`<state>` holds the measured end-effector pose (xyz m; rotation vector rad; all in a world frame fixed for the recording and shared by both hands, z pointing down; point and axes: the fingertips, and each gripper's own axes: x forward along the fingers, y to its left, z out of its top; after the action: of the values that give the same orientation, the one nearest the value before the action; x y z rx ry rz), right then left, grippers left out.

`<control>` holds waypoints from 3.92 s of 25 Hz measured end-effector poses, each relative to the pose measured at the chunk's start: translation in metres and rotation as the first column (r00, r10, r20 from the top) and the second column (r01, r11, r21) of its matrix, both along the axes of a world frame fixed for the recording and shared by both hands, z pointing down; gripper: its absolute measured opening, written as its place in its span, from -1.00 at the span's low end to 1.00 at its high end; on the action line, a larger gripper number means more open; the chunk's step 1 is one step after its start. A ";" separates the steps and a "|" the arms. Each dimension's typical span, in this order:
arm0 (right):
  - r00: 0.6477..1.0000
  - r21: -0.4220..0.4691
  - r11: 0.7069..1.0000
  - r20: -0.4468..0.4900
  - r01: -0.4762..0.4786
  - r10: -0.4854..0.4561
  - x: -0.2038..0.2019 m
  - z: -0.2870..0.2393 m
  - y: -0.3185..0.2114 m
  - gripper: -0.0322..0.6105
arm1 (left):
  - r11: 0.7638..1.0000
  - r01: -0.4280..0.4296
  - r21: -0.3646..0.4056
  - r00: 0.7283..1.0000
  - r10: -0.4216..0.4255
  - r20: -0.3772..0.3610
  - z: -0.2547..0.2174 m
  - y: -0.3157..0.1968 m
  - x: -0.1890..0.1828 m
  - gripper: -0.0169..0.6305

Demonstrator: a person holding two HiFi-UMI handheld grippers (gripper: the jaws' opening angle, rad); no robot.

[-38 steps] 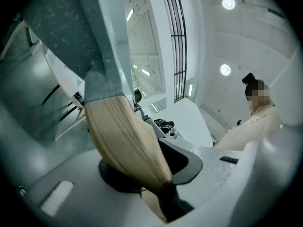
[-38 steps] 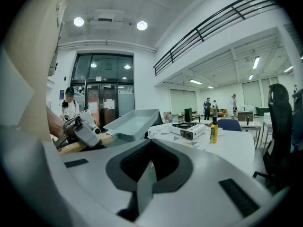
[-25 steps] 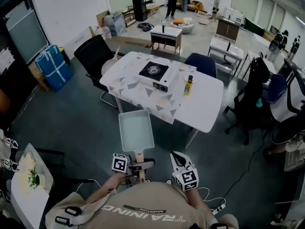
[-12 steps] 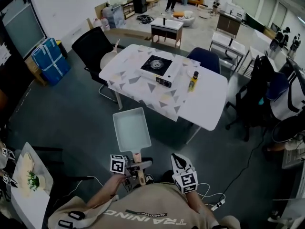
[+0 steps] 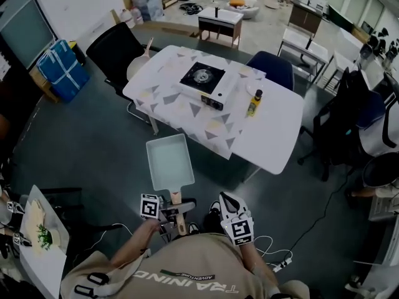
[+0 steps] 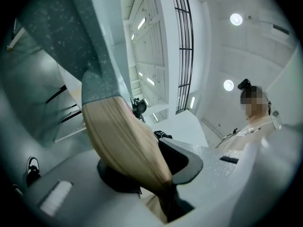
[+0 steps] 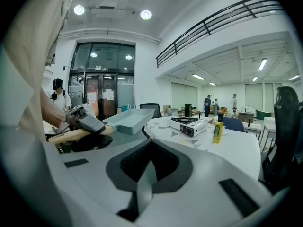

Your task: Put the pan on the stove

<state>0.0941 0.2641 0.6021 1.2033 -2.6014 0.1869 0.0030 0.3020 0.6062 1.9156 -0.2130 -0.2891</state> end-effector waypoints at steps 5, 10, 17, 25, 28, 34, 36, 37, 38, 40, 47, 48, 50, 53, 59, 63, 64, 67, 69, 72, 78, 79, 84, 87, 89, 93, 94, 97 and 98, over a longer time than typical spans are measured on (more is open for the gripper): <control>0.999 0.001 1.000 0.046 0.000 0.000 0.009 0.004 -0.057 -0.89 | 1.000 -0.002 0.017 1.000 0.002 0.000 -0.013 -0.054 0.008 -0.59; 0.996 -0.023 0.999 0.083 0.033 -0.031 0.009 0.012 -0.099 -0.89 | 1.000 0.014 0.019 1.000 -0.015 0.024 -0.015 -0.096 0.017 -0.58; 0.988 -0.061 0.989 0.092 0.133 -0.127 -0.005 0.029 -0.140 -0.89 | 0.997 0.070 -0.013 0.998 -0.070 0.006 -0.013 -0.127 0.015 -0.58; 0.982 -0.128 0.976 0.081 0.179 -0.170 -0.032 0.052 -0.185 -0.89 | 0.991 0.115 -0.071 0.992 -0.118 -0.047 -0.006 -0.172 -0.008 -0.56; 0.984 -0.113 0.978 0.070 0.173 -0.166 -0.049 0.045 -0.207 -0.89 | 0.992 0.109 -0.059 0.993 -0.112 -0.047 -0.008 -0.193 -0.024 -0.55; 0.992 -0.052 0.991 0.047 0.123 -0.121 -0.082 0.013 -0.249 -0.89 | 0.995 0.100 -0.027 0.993 -0.102 -0.057 -0.024 -0.241 -0.061 -0.55; 0.995 -0.045 0.995 0.046 0.091 -0.089 -0.092 0.006 -0.262 -0.89 | 0.995 0.094 -0.027 0.995 -0.095 -0.042 -0.024 -0.257 -0.074 -0.55; 0.997 -0.043 0.996 0.042 0.074 -0.072 -0.096 0.004 -0.267 -0.89 | 0.996 0.090 -0.031 0.995 -0.091 -0.043 -0.023 -0.262 -0.080 -0.55; 0.998 -0.040 0.998 0.036 0.056 -0.055 -0.099 0.003 -0.271 -0.89 | 0.996 0.085 -0.034 0.995 -0.086 -0.047 -0.021 -0.268 -0.086 -0.55; 0.999 -0.037 0.999 0.027 0.020 -0.019 -0.106 0.003 -0.278 -0.89 | 0.997 0.071 -0.034 0.996 -0.073 -0.047 -0.017 -0.278 -0.098 -0.55; 1.000 -0.066 0.998 0.007 -0.009 0.010 -0.132 0.003 -0.298 -0.89 | 0.999 0.026 -0.044 0.999 -0.028 -0.033 -0.006 -0.302 -0.124 -0.55; 1.000 -0.066 0.998 -0.002 -0.006 0.006 -0.134 0.003 -0.302 -0.89 | 0.999 0.020 -0.044 0.999 -0.022 -0.035 -0.005 -0.304 -0.126 -0.55; 1.000 -0.060 0.998 -0.003 -0.006 0.006 -0.139 0.002 -0.316 -0.89 | 0.999 0.010 -0.041 0.999 -0.011 -0.035 -0.002 -0.313 -0.129 -0.55; 1.000 -0.052 0.999 0.011 -0.009 0.009 -0.142 0.003 -0.343 -0.89 | 0.999 -0.003 -0.041 0.999 0.001 -0.041 0.000 -0.335 -0.132 -0.55; 0.999 -0.036 0.999 0.035 0.026 -0.025 -0.152 0.012 -0.396 -0.89 | 1.000 0.009 -0.029 1.000 -0.010 -0.026 -0.007 -0.387 -0.136 -0.54; 0.996 -0.030 0.997 0.056 0.068 -0.066 -0.150 0.015 -0.428 -0.89 | 1.000 0.020 -0.006 0.999 -0.020 -0.028 -0.015 -0.420 -0.131 -0.54; 0.995 -0.033 0.997 0.069 0.073 -0.071 -0.152 0.017 -0.435 -0.89 | 1.000 0.017 -0.002 1.000 -0.017 -0.023 -0.016 -0.426 -0.132 -0.54; 0.993 -0.043 0.996 0.097 0.074 -0.070 -0.152 0.022 -0.453 -0.89 | 1.000 -0.002 -0.006 1.000 0.002 -0.013 -0.016 -0.445 -0.129 -0.54; 0.992 -0.054 0.996 0.105 0.076 -0.070 -0.151 0.025 -0.461 -0.89 | 1.000 -0.015 -0.018 1.000 0.015 -0.008 -0.017 -0.453 -0.126 -0.54; 0.988 -0.055 0.994 0.130 0.095 -0.087 -0.148 0.025 -0.470 -0.89 | 0.999 -0.031 -0.025 1.000 0.031 0.007 -0.018 -0.460 -0.118 -0.54; 0.989 -0.064 0.996 0.141 0.062 -0.052 -0.138 0.029 -0.485 -0.89 | 0.995 -0.094 -0.042 0.996 0.094 0.002 -0.015 -0.474 -0.105 -0.54; 0.989 -0.069 0.997 0.141 0.046 -0.036 -0.135 0.031 -0.486 -0.89 | 0.993 -0.105 -0.045 0.994 0.105 -0.004 -0.015 -0.477 -0.102 -0.54; 0.991 -0.069 0.997 0.126 -0.035 0.043 -0.122 0.030 -0.493 -0.89 | 0.983 -0.176 -0.043 0.984 0.175 -0.031 -0.015 -0.493 -0.097 -0.54; 0.990 -0.069 0.993 0.100 -0.093 0.100 -0.113 0.026 -0.495 -0.89 | 0.971 -0.233 -0.047 0.972 0.230 -0.047 -0.016 -0.502 -0.090 -0.54; 0.985 -0.068 0.988 0.088 -0.139 0.145 -0.109 0.020 -0.495 -0.89 | 0.961 -0.271 -0.050 0.962 0.268 -0.061 -0.017 -0.509 -0.088 -0.54; 0.975 -0.074 0.976 0.062 -0.207 0.212 -0.109 0.015 -0.497 -0.89 | 0.934 -0.354 -0.038 0.934 0.351 -0.061 -0.018 -0.524 -0.083 -0.53; 0.973 -0.075 0.973 0.057 -0.220 0.224 -0.109 0.013 -0.496 -0.89 | 0.926 -0.375 -0.037 0.926 0.373 -0.064 -0.017 -0.526 -0.082 -0.53; 0.962 -0.067 0.962 0.051 -0.266 0.269 -0.108 0.009 -0.495 -0.89 | 0.898 -0.439 -0.031 0.898 0.436 -0.066 -0.016 -0.531 -0.077 -0.53; 0.957 -0.063 0.957 0.046 -0.282 0.285 -0.107 0.008 -0.495 -0.89 | 0.888 -0.458 -0.030 0.888 0.456 -0.066 -0.015 -0.533 -0.075 -0.53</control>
<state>-0.0132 -0.2308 0.6102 1.5680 -2.4382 0.3514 -0.0725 -0.2305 0.5909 1.8469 0.2713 -0.0191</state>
